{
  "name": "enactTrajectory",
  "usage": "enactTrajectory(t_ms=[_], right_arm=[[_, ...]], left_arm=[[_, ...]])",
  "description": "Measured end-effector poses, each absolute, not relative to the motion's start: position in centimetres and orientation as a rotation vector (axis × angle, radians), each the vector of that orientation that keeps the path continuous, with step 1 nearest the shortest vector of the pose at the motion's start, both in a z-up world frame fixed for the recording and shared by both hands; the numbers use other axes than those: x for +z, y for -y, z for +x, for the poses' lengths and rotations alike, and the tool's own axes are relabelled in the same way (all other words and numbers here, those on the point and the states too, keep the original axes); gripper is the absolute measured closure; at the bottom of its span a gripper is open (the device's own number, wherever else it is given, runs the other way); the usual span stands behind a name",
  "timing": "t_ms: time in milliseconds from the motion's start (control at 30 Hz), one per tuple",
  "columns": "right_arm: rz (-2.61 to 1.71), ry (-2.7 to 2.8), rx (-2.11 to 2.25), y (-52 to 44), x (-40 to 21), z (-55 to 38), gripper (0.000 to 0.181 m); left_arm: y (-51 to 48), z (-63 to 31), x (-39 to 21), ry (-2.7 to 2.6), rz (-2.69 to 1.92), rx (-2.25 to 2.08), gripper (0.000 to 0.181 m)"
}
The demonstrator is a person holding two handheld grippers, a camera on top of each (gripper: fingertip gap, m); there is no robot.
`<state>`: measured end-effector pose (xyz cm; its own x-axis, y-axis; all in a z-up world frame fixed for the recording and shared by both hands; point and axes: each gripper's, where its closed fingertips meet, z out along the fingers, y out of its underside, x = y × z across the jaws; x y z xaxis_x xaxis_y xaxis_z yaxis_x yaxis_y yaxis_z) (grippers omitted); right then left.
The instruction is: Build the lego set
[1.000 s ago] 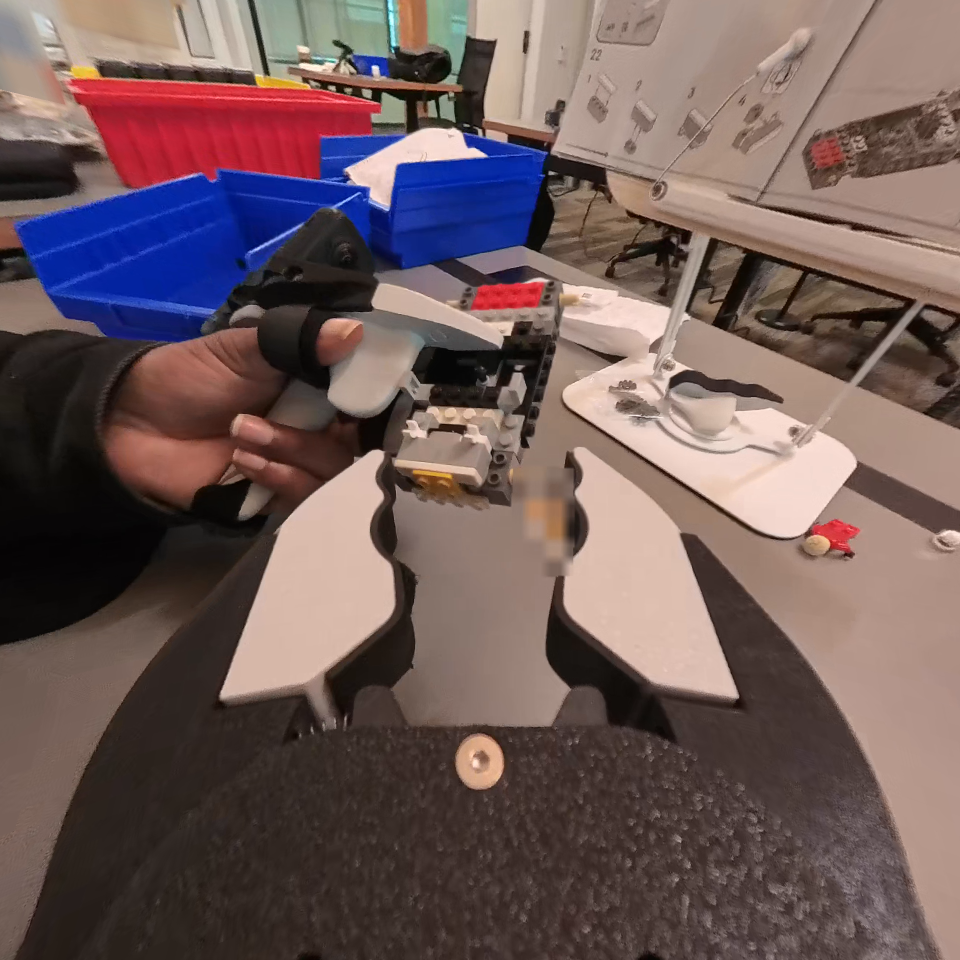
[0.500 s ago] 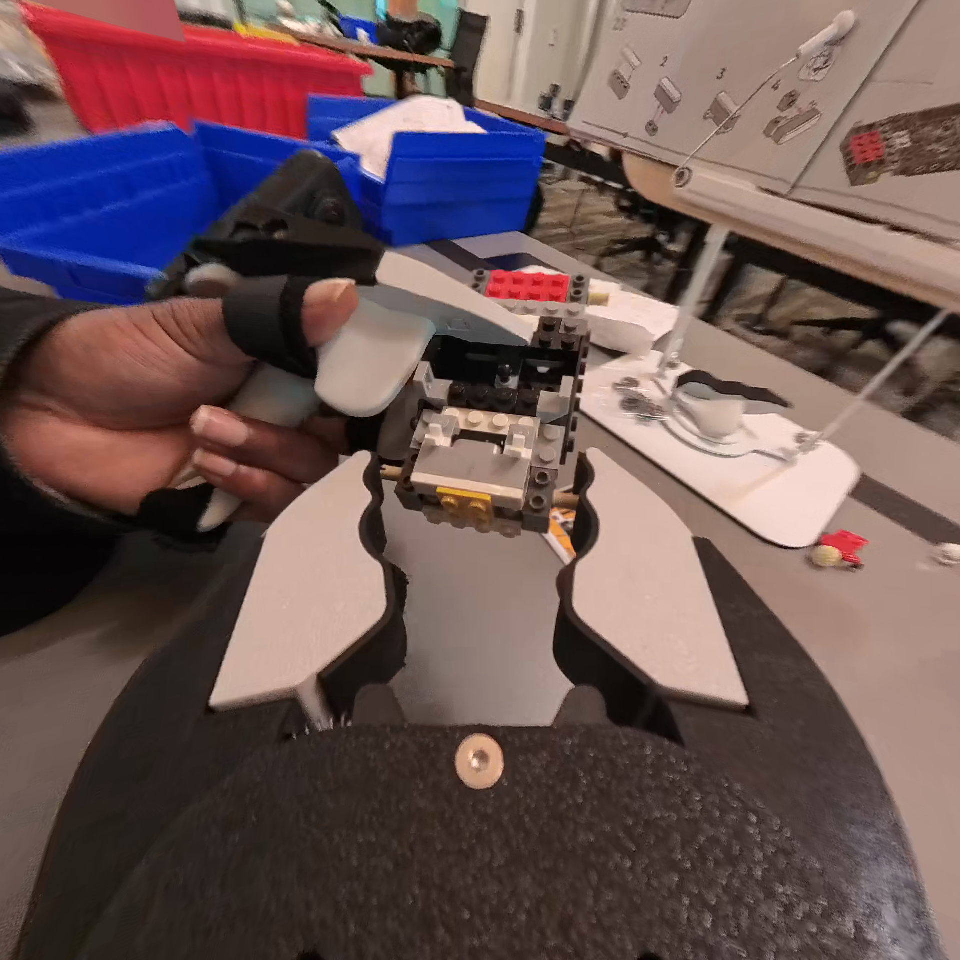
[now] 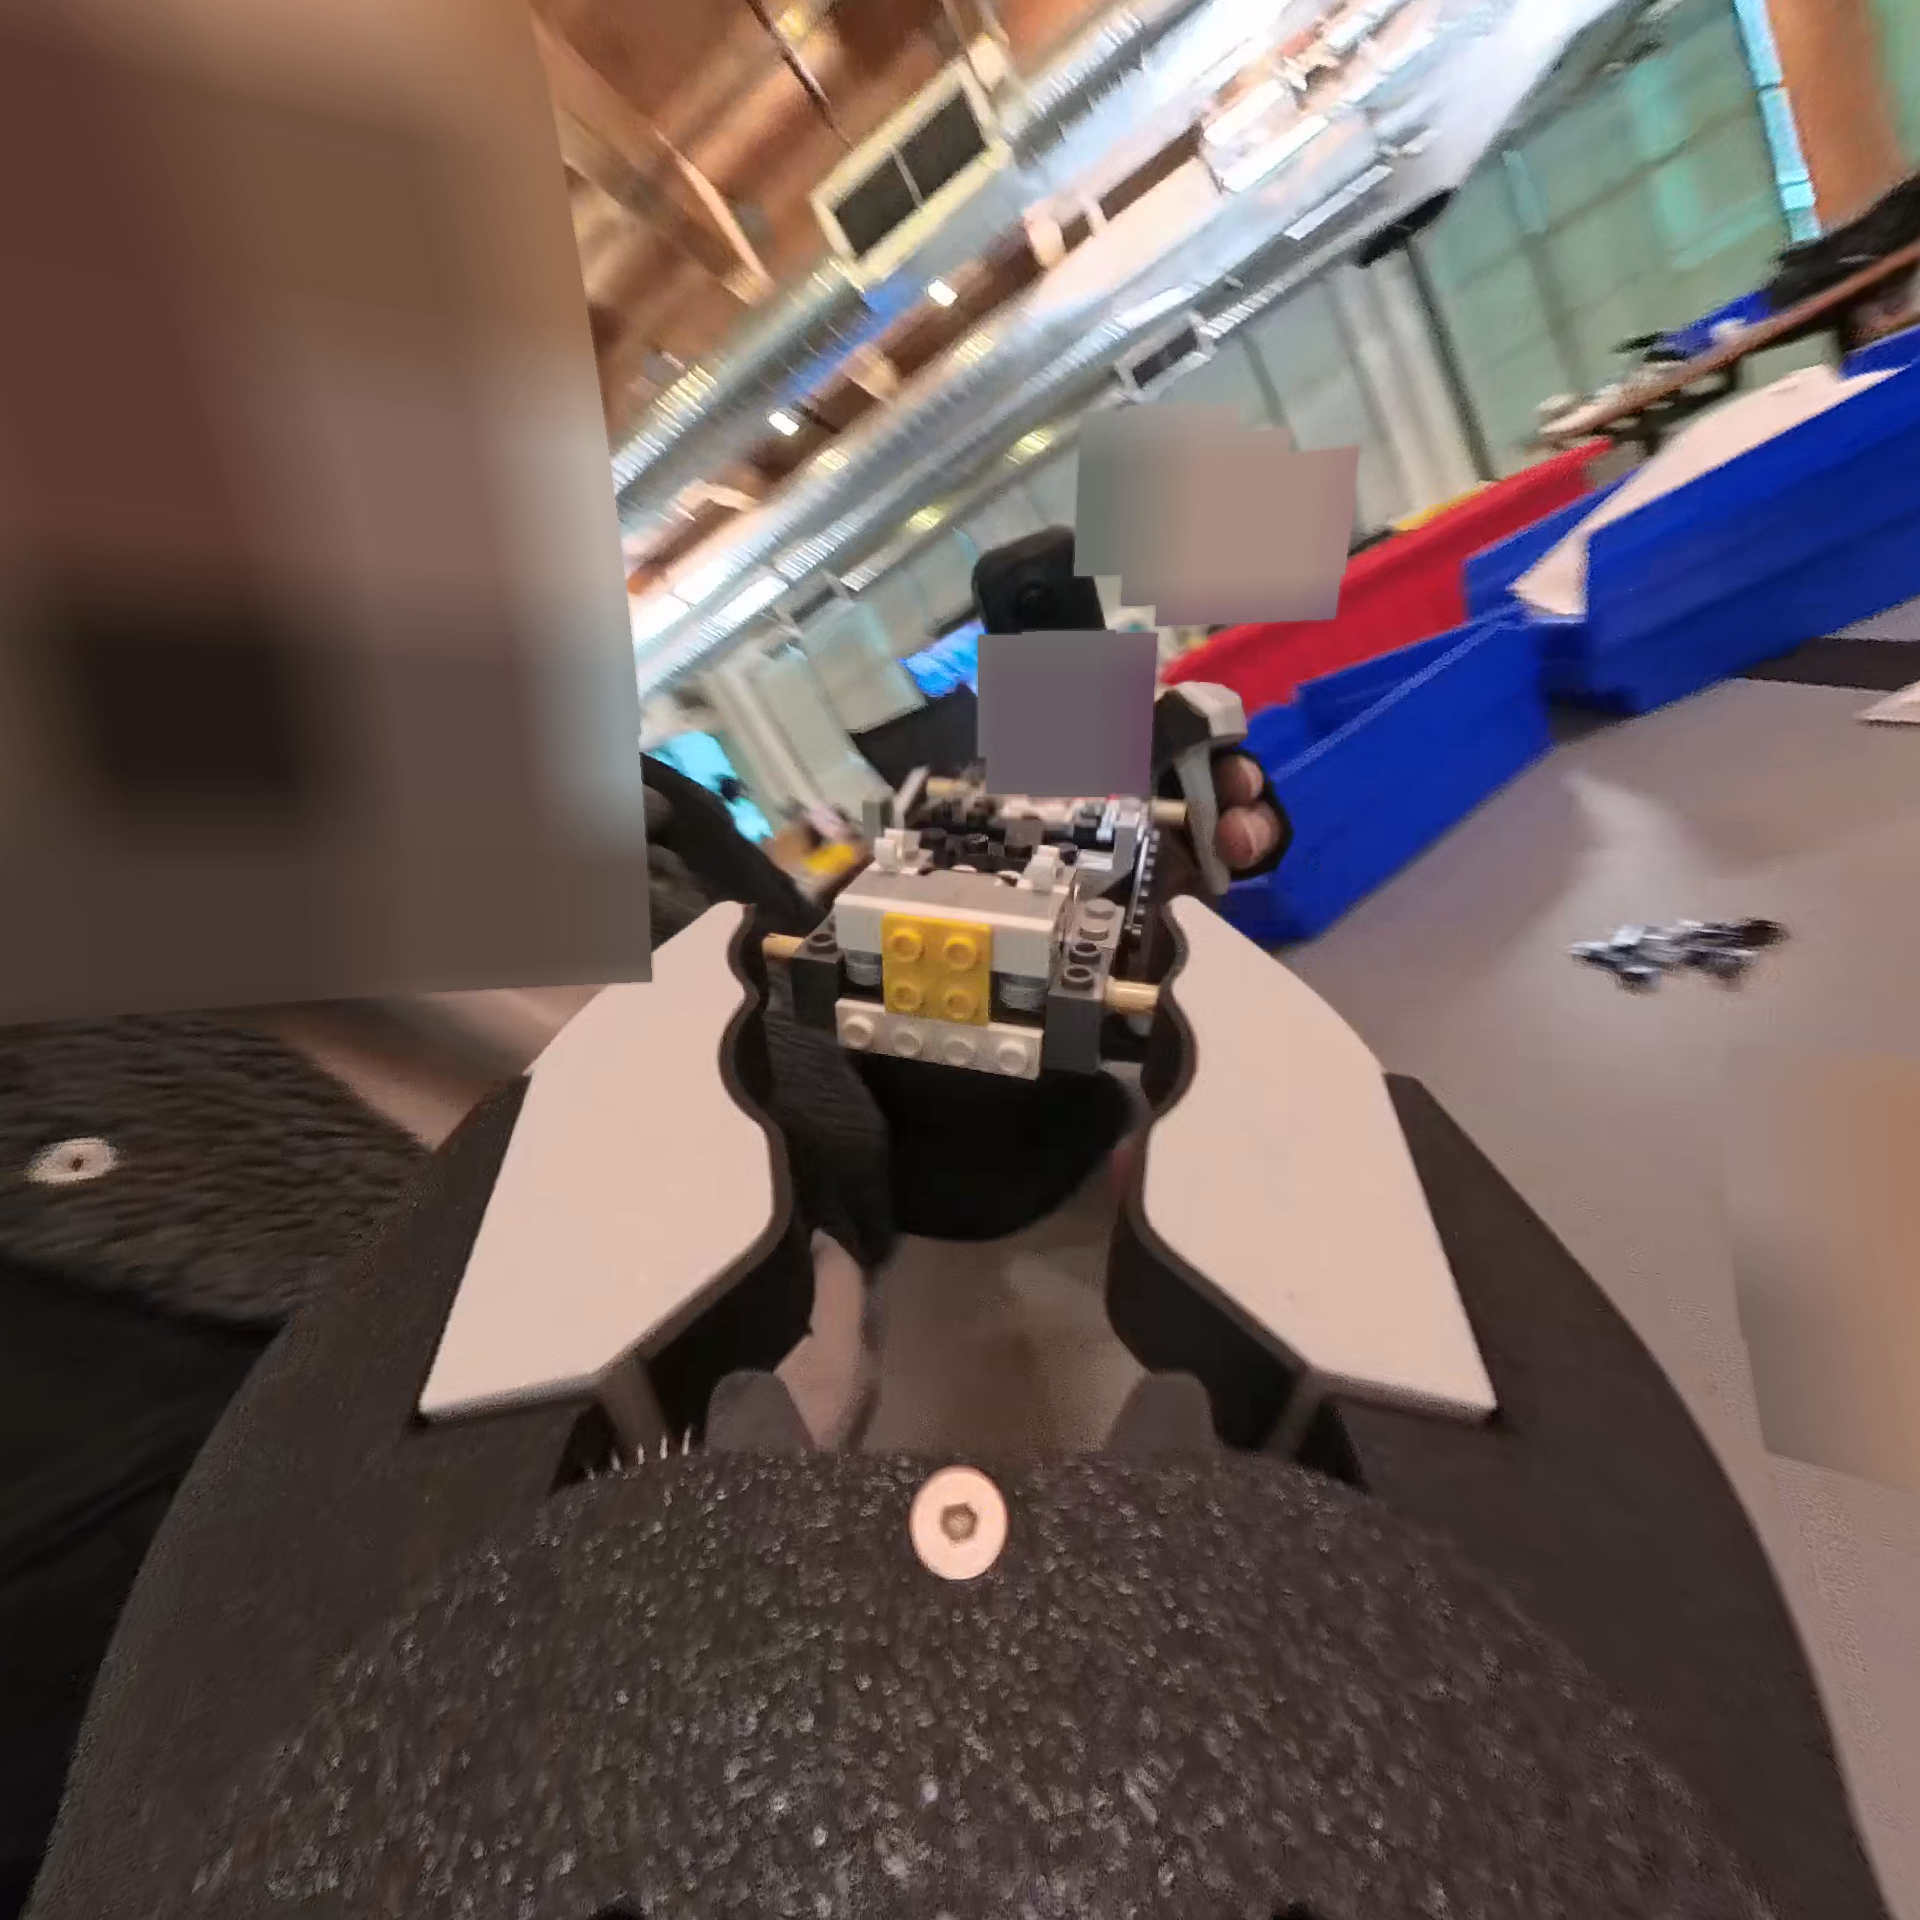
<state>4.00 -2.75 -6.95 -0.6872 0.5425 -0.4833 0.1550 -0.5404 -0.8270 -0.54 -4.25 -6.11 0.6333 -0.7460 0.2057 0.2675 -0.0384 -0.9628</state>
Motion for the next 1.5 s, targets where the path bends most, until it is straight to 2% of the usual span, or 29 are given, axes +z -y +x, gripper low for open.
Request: enactTrajectory(t_ms=[33,267,467,667,700,733,800,933,1267,1400,1500], right_arm=[[-1.070,1.324,2.399,2.7,-6.8,4.3,0.111],[-1.014,1.144,2.618,1.9,-6.2,4.8,0.112],[-1.090,1.041,2.569,0.6,-6.6,4.0,0.112],[-1.209,0.909,2.453,-1.1,-6.9,2.9,0.114],[-1.210,0.859,2.463,-1.5,-6.7,3.0,0.141],[-1.226,0.802,2.458,-2.1,-6.6,3.0,0.153],[-1.268,0.837,2.386,-2.0,-7.1,2.7,0.153],[-1.404,0.938,2.264,-1.7,-9.4,1.6,0.169],[-1.463,0.941,2.055,-4.3,-9.8,2.4,0.171],[-1.547,0.976,1.863,-5.9,-11.0,2.3,0.166],[-1.658,1.066,1.543,-7.7,-13.1,2.2,0.156]], left_arm=[[4.7,0.2,-6.0,-0.520,-1.365,-0.774,0.112],[6.1,3.5,-7.6,-0.872,-1.286,-0.342,0.124],[5.8,3.6,-8.9,-0.993,-1.199,0.015,0.148],[4.0,2.6,-11.2,-0.938,-1.304,0.037,0.145],[3.6,2.3,-11.8,-0.936,-1.332,0.050,0.145],[3.3,2.1,-12.4,-0.937,-1.350,0.070,0.150],[2.8,2.0,-13.1,-0.912,-1.383,0.073,0.161],[2.2,1.4,-14.4,-0.921,-1.460,0.109,0.181],[1.6,-1.4,-13.9,-0.812,-1.512,0.098,0.181],[1.5,-1.7,-13.8,-0.800,-1.518,0.098,0.181],[1.4,-1.9,-13.9,-0.792,-1.529,0.099,0.181]])
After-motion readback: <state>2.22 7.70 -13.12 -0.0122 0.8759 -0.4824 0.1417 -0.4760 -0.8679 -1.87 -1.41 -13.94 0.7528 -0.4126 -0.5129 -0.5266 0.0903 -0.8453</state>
